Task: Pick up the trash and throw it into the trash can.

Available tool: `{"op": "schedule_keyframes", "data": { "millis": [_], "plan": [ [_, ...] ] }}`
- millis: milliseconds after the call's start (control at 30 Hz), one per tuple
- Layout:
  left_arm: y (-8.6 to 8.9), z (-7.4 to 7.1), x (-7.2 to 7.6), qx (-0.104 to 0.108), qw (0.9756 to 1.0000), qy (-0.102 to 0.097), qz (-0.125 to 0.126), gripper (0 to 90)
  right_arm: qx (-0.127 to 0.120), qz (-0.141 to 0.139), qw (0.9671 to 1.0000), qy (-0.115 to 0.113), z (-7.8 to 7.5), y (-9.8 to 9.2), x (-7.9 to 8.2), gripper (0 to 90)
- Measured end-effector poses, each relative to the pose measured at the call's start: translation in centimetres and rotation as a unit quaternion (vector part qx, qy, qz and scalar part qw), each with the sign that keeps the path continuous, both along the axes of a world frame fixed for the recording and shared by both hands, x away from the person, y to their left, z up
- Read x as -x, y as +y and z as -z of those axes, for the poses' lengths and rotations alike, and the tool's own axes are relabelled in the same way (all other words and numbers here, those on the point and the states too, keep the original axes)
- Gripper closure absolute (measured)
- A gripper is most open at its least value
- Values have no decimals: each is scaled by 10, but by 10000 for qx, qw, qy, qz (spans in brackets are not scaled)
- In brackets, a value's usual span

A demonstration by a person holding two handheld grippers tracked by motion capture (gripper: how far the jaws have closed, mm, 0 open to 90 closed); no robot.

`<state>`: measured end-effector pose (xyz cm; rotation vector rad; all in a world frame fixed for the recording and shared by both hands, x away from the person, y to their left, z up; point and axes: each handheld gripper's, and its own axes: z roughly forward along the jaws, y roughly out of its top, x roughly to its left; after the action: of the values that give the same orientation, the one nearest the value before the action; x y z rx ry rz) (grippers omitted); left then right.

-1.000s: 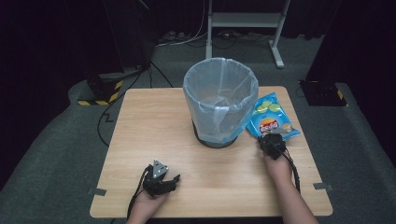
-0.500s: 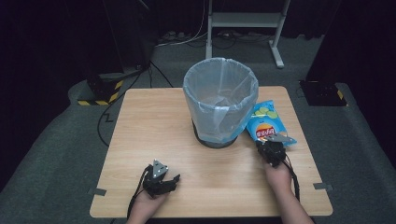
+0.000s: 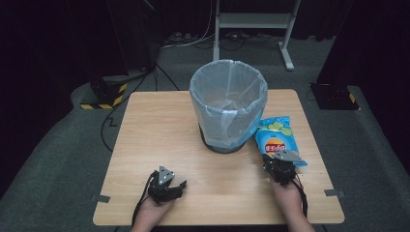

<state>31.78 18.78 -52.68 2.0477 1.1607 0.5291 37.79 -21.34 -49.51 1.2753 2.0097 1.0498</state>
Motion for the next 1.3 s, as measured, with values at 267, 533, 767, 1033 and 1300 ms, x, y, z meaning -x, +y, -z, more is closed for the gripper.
{"op": "schedule_keyframes", "data": {
  "millis": [267,533,767,1033,1300],
  "plan": [
    [0,0,0,10,10000,1,1,342,-584,282,9963,-562,-29,-20,11,900],
    [0,0,0,2,10000,-3,0,342,-1016,604,9881,-981,-56,-41,15,900],
    [-1,0,0,1,10000,-5,0,343,-1273,786,9820,-1155,-67,-54,18,900],
    [-1,0,0,-4,10000,-7,-2,344,-1454,846,9799,-1069,-65,-59,16,900],
    [-1,0,0,-2,10000,-6,-3,345,-1456,782,9758,-1431,-82,-54,20,900]
  ]
}}
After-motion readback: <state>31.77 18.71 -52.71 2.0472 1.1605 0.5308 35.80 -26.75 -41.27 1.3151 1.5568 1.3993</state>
